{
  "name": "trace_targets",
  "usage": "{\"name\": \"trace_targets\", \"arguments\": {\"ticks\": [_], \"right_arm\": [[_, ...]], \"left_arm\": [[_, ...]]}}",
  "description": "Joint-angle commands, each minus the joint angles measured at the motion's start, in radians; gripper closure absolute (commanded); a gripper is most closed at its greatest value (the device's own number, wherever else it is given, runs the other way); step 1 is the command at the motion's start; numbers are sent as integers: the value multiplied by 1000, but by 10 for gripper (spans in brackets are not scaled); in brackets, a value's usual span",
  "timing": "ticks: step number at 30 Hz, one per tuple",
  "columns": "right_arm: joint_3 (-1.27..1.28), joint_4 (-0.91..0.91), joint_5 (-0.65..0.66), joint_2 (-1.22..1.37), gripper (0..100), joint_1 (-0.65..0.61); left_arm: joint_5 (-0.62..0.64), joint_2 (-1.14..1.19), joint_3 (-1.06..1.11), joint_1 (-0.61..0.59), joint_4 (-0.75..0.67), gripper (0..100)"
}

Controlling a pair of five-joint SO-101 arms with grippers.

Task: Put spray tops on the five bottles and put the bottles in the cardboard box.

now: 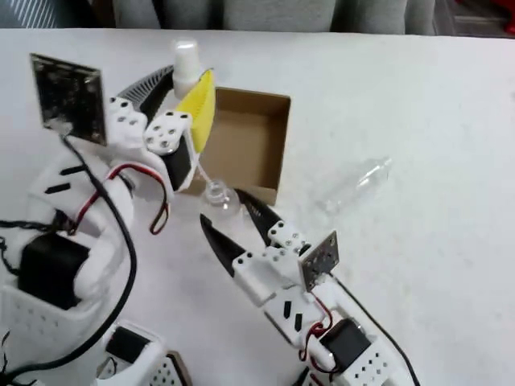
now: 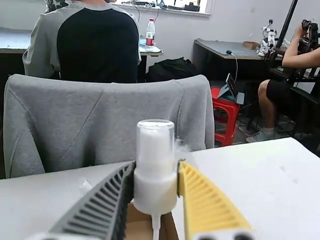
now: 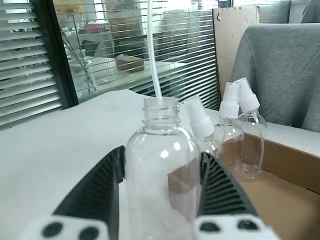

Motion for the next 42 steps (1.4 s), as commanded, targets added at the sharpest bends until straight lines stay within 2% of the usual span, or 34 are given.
{"name": "trace_targets", "arguments": {"ticks": [1, 7, 12, 22, 34, 36, 42], "right_arm": [[9, 4, -6, -24, 982, -1], [9, 25, -6, -24, 982, -1], [9, 28, -6, -24, 982, -1], [9, 30, -6, -24, 982, -1], [9, 28, -9, -24, 982, 30], [9, 28, -9, -24, 982, 30], [9, 30, -9, -24, 982, 31]], "left_arm": [[-9, 4, 34, 15, -8, 978], [-8, -5, 84, 50, -6, 978], [-8, -147, 206, 125, -14, 978], [-8, -334, 562, 124, -114, 977], [-17, -493, 750, 125, -114, 972], [-17, -503, 750, 124, -109, 933], [-11, -576, 746, 127, -48, 737]]}}
